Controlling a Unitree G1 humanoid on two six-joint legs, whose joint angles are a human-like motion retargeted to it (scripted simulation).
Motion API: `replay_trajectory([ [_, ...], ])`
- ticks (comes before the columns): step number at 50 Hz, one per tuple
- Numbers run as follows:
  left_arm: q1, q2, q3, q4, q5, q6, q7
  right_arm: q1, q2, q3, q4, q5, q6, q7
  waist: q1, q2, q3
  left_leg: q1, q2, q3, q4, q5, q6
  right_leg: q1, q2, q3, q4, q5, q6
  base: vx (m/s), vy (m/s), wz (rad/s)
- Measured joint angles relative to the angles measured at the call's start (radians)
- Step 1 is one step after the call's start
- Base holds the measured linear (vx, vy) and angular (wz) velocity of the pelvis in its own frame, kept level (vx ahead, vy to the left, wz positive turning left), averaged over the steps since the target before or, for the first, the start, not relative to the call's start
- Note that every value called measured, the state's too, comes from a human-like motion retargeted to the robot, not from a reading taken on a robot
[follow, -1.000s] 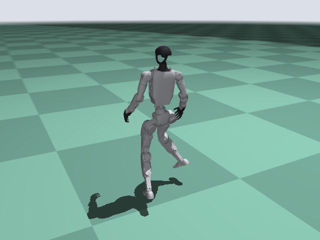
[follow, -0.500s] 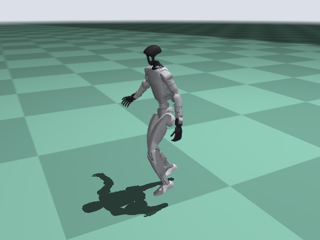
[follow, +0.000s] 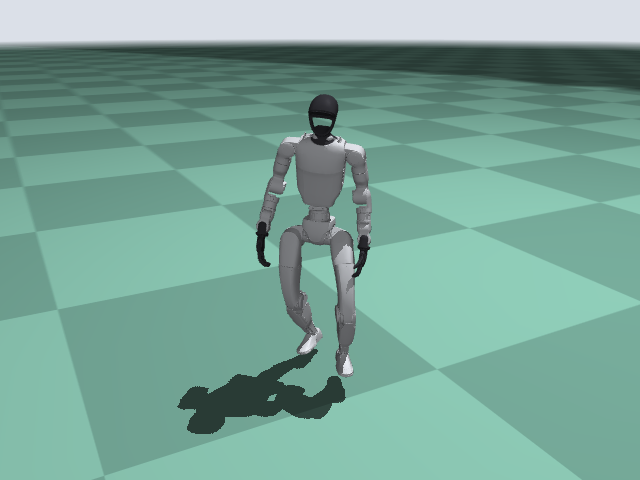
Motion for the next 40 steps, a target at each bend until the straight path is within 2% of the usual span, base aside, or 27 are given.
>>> replay_trajectory([
  [5, -0.037, 0.000, -0.025, 0.038, 0.052, 0.026, -0.021, -0.115, -0.013, 0.142, -0.096, -0.144, 0.003, 0.050, 0.051, 0.008, -0.008, 0.048, -0.015, 0.076, -0.060, -0.040, 0.036, 0.075, -0.033, -0.098, -0.069, -0.005, 0.020, 0.22, 0.22, 0.79],
  [10, -0.018, -0.014, -0.033, 0.175, 0.083, 0.052, -0.051, -0.200, -0.012, 0.219, -0.138, -0.230, -0.007, 0.056, 0.094, 0.023, -0.017, 0.083, -0.055, 0.081, -0.054, -0.085, 0.074, 0.109, -0.092, -0.186, 0.012, -0.024, 0.037, 0.25, 0.21, 0.53],
  [13, -0.017, -0.020, -0.026, 0.268, 0.087, 0.065, -0.080, -0.234, -0.010, 0.235, -0.138, -0.259, -0.003, 0.056, 0.100, 0.012, -0.020, 0.128, -0.136, 0.075, -0.098, -0.090, 0.105, 0.123, -0.167, -0.239, 0.089, 0.010, 0.052, 0.27, 0.22, 0.54],
  [15, -0.014, -0.022, -0.025, 0.315, 0.086, 0.073, -0.100, -0.240, -0.011, 0.242, -0.133, -0.265, 0.004, 0.058, 0.090, -0.012, -0.012, 0.173, -0.221, 0.075, -0.152, -0.078, 0.132, 0.113, -0.257, -0.257, 0.204, 0.055, 0.061, 0.26, 0.22, 0.65],
  [17, -0.010, -0.022, -0.030, 0.340, 0.097, 0.083, -0.123, -0.233, -0.012, 0.244, -0.123, -0.263, 0.012, 0.055, 0.067, -0.045, 0.004, 0.228, -0.322, 0.073, -0.216, -0.064, 0.162, 0.081, -0.374, -0.249, 0.377, 0.147, 0.057, 0.26, 0.23, 0.76],
  [20, -0.016, -0.016, -0.050, 0.345, 0.119, 0.099, -0.148, -0.208, -0.014, 0.236, -0.094, -0.245, 0.027, 0.038, 0.005, -0.103, 0.036, 0.322, -0.491, 0.038, -0.339, -0.028, 0.206, -0.009, -0.507, -0.146, 0.629, 0.236, 0.037, 0.28, 0.21, 1.01],
  [22, -0.032, -0.004, -0.072, 0.327, 0.140, 0.106, -0.146, -0.185, -0.013, 0.221, -0.061, -0.229, 0.035, 0.021, -0.047, -0.125, 0.054, 0.392, -0.578, -0.016, -0.420, -0.001, 0.221, -0.081, -0.530, -0.066, 0.746, 0.237, 0.018, 0.31, 0.16, 1.15],
  [25, -0.069, 0.018, -0.102, 0.278, 0.160, 0.106, -0.126, -0.138, -0.013, 0.195, 0.007, -0.204, 0.044, -0.007, -0.124, -0.118, 0.074, 0.503, -0.644, -0.115, -0.520, 0.021, 0.222, -0.193, -0.484, 0.020, 0.835, 0.181, -0.013, 0.35, 0.11, 1.12],
  [30, -0.147, 0.059, -0.134, 0.153, 0.146, 0.076, -0.061, -0.031, -0.016, 0.158, 0.142, -0.172, 0.055, -0.029, -0.228, -0.049, 0.096, 0.659, -0.628, -0.263, -0.605, -0.009, 0.200, -0.379, -0.290, 0.081, 0.733, 0.110, -0.031, 0.39, 0.08, 0.98],
  [37, -0.247, 0.099, -0.158, 0.019, 0.125, 0.019, -0.002, 0.111, -0.010, 0.123, 0.277, -0.138, 0.081, -0.014, -0.291, 0.048, 0.142, 0.841, -0.540, -0.380, -0.663, -0.082, 0.174, -0.538, 0.036, 0.138, 0.285, 0.208, 0.062, 0.47, 0.09, 0.57],
  [40, -0.262, 0.092, -0.168, 0.003, 0.126, 0.011, 0.008, 0.165, 0.006, 0.112, 0.303, -0.127, 0.093, -0.007, -0.295, 0.056, 0.161, 0.887, -0.540, -0.410, -0.614, -0.114, 0.160, -0.573, 0.115, 0.164, 0.210, 0.238, 0.087, 0.54, 0.06, 0.31],
])
